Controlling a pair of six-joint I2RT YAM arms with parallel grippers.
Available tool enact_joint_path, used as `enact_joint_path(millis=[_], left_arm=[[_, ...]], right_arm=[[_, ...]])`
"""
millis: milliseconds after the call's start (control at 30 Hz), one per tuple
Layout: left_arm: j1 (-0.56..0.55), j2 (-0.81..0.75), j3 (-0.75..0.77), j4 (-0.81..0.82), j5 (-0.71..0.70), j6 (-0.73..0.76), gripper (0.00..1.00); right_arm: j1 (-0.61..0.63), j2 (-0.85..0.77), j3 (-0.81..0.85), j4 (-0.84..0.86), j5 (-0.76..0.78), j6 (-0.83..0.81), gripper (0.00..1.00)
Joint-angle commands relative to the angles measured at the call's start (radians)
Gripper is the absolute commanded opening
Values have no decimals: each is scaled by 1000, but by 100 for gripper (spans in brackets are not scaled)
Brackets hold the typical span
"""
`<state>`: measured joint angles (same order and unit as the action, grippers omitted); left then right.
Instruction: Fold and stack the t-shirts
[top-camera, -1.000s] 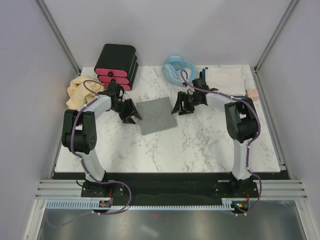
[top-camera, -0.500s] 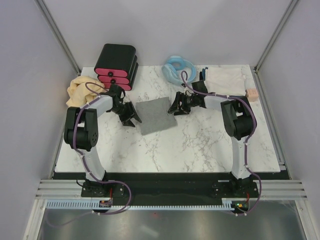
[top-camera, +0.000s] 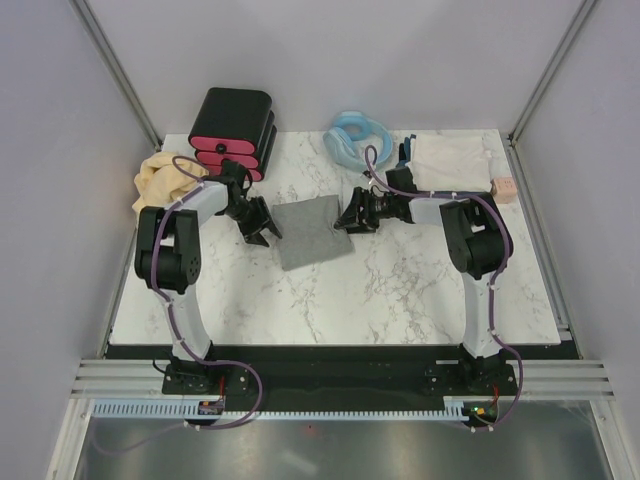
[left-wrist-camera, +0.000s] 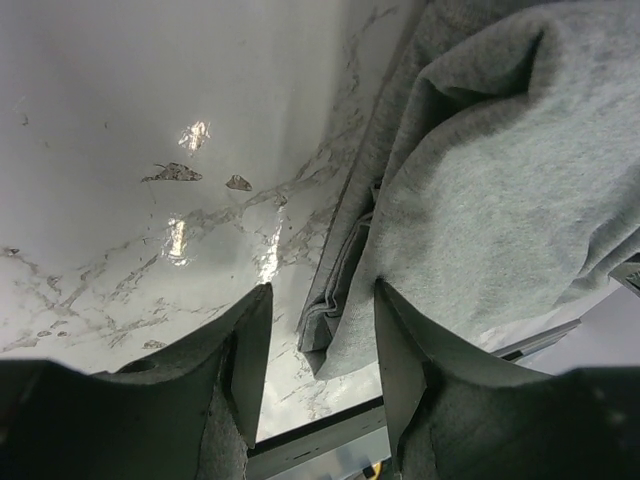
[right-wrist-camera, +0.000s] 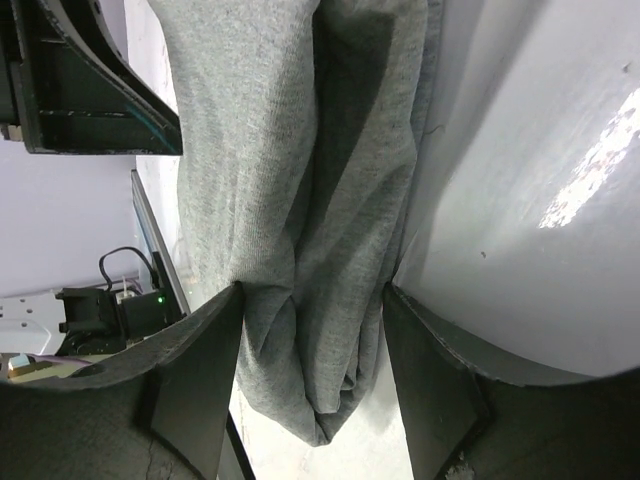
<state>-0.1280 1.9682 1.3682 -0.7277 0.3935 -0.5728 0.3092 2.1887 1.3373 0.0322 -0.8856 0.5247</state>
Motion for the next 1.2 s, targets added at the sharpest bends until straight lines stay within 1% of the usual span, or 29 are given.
enact_joint_path(millis=[0,67,200,367,533,733,800,933,1033,1167], left_arm=[[-7,31,32,-19,-18,-29,52],[-7,31,31,-19,-19,-21,52],[-7,32,25,-24,-25,-10,51],[-7,32,26,-35,-31,4,50],[-7,40,29,-39,-28,8,50],[-7,41,32,-45,-30,14,49],[-7,46,32,-47,-28,16,49],[-7,50,29,-49,-25,17,49],[-7,54,29,-50,-27,22,49],[-7,66,28,-55,-28,24,48]], right_arm=[[11,-6,-69,-40,43,-9,67],[10,-10,-73,-13,36,6,67],[8,0,-69,-9,31,11,67],[-22,-12,-101,34,14,46,67],[-42,5,-90,38,-10,60,67],[-76,11,-103,120,-55,126,67],[-76,20,-95,123,-73,138,67],[-76,42,-98,208,-107,202,67],[-68,46,-93,236,-127,225,68],[-47,60,-67,232,-142,227,68]])
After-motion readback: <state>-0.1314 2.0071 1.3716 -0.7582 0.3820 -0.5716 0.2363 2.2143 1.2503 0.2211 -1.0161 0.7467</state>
